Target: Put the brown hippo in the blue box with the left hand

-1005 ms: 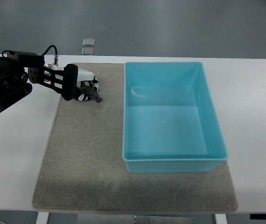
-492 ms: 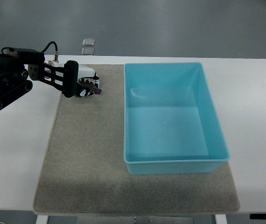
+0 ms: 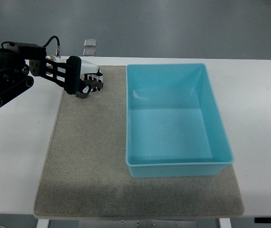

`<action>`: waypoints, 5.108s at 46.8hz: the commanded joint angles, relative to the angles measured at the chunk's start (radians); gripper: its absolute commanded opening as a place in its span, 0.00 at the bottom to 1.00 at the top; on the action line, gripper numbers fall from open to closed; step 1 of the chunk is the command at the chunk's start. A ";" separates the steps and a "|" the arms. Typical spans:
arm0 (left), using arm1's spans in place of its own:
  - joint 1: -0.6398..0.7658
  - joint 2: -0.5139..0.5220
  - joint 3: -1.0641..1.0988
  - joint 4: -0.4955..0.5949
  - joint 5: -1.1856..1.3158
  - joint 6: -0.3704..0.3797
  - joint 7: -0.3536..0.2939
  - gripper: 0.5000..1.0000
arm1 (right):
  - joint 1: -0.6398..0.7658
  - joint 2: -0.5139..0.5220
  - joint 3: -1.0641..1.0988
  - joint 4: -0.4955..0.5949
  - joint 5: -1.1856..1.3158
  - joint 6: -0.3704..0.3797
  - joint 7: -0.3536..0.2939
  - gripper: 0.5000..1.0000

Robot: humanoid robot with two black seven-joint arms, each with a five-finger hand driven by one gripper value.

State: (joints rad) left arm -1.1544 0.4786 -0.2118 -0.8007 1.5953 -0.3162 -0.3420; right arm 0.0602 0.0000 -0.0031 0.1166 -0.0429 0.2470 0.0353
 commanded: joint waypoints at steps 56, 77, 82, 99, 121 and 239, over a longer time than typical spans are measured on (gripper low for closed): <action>-0.123 -0.015 -0.006 -0.026 -0.005 -0.003 0.001 0.00 | 0.000 0.000 0.000 0.000 0.000 0.000 0.000 0.87; -0.185 -0.014 -0.035 -0.075 -0.006 0.006 0.001 0.00 | 0.000 0.000 0.000 0.000 0.000 0.000 0.000 0.87; -0.192 -0.014 -0.047 -0.107 -0.003 0.008 0.001 0.00 | 0.001 0.000 0.000 0.000 0.000 0.000 0.000 0.87; -0.195 -0.014 -0.057 -0.202 -0.003 0.009 0.001 0.00 | 0.000 0.000 0.000 0.000 0.000 0.000 0.000 0.87; -0.165 -0.047 -0.061 -0.290 -0.003 0.012 0.003 0.00 | 0.000 0.000 0.002 0.000 0.000 0.000 0.000 0.87; -0.047 -0.112 -0.146 0.221 -0.486 0.236 0.021 0.78 | 0.001 0.000 0.000 0.000 0.000 0.000 0.000 0.87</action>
State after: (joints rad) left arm -1.2120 0.3672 -0.3558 -0.5798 1.1589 -0.1252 -0.3207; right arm 0.0602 0.0000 -0.0029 0.1165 -0.0429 0.2469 0.0352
